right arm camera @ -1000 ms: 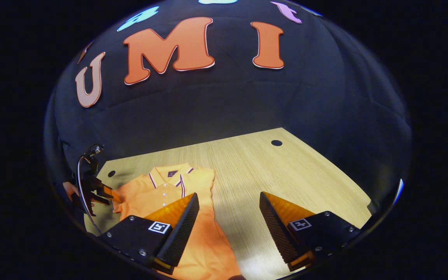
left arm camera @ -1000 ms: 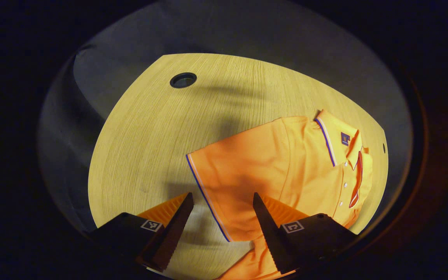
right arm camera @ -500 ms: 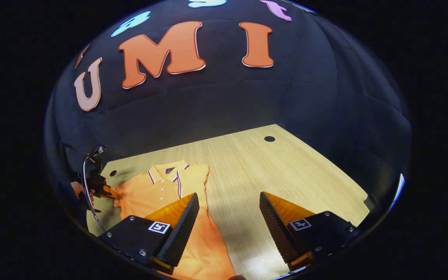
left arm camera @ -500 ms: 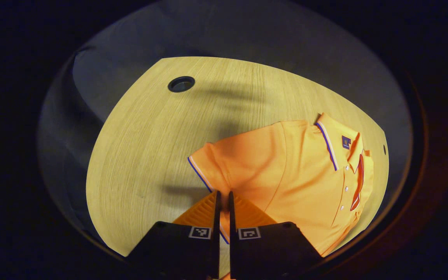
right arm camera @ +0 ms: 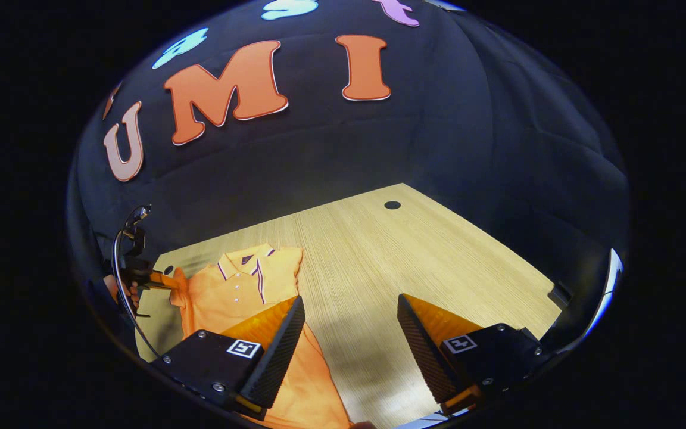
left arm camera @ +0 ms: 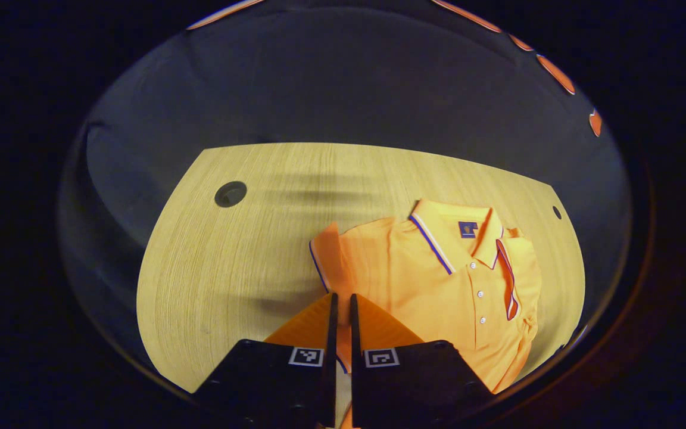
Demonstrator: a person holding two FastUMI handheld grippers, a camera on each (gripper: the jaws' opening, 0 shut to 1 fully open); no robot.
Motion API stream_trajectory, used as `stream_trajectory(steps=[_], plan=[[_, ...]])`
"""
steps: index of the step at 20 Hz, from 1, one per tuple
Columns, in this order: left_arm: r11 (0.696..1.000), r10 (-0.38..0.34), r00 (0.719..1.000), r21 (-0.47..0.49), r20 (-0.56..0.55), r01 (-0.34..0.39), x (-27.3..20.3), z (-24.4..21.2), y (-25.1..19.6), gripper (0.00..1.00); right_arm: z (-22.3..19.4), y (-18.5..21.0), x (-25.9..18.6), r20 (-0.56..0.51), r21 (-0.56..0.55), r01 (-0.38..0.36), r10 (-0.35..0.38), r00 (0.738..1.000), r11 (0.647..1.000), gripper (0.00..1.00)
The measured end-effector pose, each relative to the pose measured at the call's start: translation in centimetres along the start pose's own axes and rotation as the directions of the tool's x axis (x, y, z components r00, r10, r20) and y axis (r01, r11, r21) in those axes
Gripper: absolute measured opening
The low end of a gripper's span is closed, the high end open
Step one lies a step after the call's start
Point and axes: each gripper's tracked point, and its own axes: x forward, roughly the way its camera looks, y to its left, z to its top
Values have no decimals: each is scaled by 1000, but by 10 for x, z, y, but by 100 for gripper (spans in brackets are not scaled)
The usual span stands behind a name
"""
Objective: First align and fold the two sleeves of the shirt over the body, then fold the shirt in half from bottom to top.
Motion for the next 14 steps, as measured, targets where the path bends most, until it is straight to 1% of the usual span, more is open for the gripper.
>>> stream_trajectory(steps=[3, 6, 7, 9, 11, 12, 14], plan=[[997, -47, 999, 63, 6, 47, -2, 1, -25, 11, -4, -2, -6, -3, 17, 1, 0, 1000, 1000, 96], [986, -85, 996, 141, 7, 83, 0, 1, -49, 11, -10, -1, -15, -9, 28, 3, -3, 1000, 1000, 96], [982, -105, 994, 159, 7, 102, 2, 2, -58, 11, -13, -6, -17, -11, 26, 13, -12, 1000, 1000, 96], [974, -155, 988, 169, 7, 151, 5, 2, -74, 11, -16, -2, -21, -17, 27, 24, -23, 1000, 999, 96], [960, -230, 973, 165, 9, 226, 1, 2, -94, 17, -21, -2, -28, -23, 39, 31, -30, 999, 999, 95], [949, -276, 961, 157, 5, 272, 1, 2, -105, 17, -23, -2, -31, -27, 42, 37, -36, 999, 998, 96], [934, -332, 943, 142, -2, 328, -5, -5, -116, 36, -27, -3, -33, -39, 34, 39, -38, 999, 999, 96]])
